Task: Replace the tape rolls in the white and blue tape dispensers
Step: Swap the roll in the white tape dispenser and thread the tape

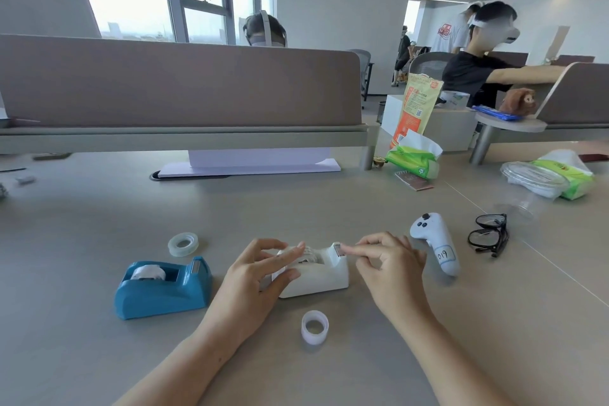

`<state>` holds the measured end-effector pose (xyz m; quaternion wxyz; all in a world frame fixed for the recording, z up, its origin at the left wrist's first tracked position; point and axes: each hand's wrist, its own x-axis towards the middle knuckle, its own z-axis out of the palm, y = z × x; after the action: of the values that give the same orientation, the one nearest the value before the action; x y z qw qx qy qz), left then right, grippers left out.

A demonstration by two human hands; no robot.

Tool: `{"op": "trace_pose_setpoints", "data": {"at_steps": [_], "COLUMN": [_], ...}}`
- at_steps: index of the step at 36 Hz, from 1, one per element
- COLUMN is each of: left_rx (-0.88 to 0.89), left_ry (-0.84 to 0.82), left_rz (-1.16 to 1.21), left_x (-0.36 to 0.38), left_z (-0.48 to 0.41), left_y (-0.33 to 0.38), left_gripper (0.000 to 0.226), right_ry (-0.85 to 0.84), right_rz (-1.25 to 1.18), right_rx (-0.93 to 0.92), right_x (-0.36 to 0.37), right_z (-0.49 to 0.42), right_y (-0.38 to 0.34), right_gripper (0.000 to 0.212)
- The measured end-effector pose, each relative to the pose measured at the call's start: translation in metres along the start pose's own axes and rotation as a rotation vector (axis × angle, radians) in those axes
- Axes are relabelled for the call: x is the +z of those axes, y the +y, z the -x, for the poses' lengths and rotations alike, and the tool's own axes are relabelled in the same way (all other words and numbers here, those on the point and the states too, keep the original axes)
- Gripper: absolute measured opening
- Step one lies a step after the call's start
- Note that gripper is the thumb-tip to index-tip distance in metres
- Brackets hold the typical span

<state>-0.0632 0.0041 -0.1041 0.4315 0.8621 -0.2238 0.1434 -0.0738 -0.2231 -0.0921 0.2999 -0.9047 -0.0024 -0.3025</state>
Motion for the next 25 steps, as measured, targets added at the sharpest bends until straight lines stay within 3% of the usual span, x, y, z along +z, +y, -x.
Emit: {"op": "trace_pose_setpoints", "data": {"at_steps": [8,13,16,19,25], "left_rx": [-0.016,-0.033,-0.049,-0.071,-0.053], "left_ry": [-0.005,0.006,0.030,0.047,0.101], "left_rz": [0.017,-0.005,-0.028,-0.039,-0.088], "left_x": [0.000,-0.002,-0.006,-0.012,-0.049], "left_z": [0.000,0.002,0.003,0.002,0.002], "left_y": [0.001,0.006,0.010,0.015,0.028], "left_gripper": [0.037,0.037,0.034,0.033,0.045], "right_ry": [-0.129,-0.173,-0.128,-0.049,-0.026], "right_rz": [-0.070,0.062,0.168,0.210,0.100], "right_rx": [0.124,0.151,0.112,0.046,-0.122], "right_x": [-0.004,-0.004,-0.006,-0.008,-0.003], "right_z": [0.001,0.003,0.006,0.007,0.008], "right_y": [-0.001,-0.002,-0.006,-0.014,-0.056], "right_gripper": [0.033,0.024,0.021,0.031,0.038]}}
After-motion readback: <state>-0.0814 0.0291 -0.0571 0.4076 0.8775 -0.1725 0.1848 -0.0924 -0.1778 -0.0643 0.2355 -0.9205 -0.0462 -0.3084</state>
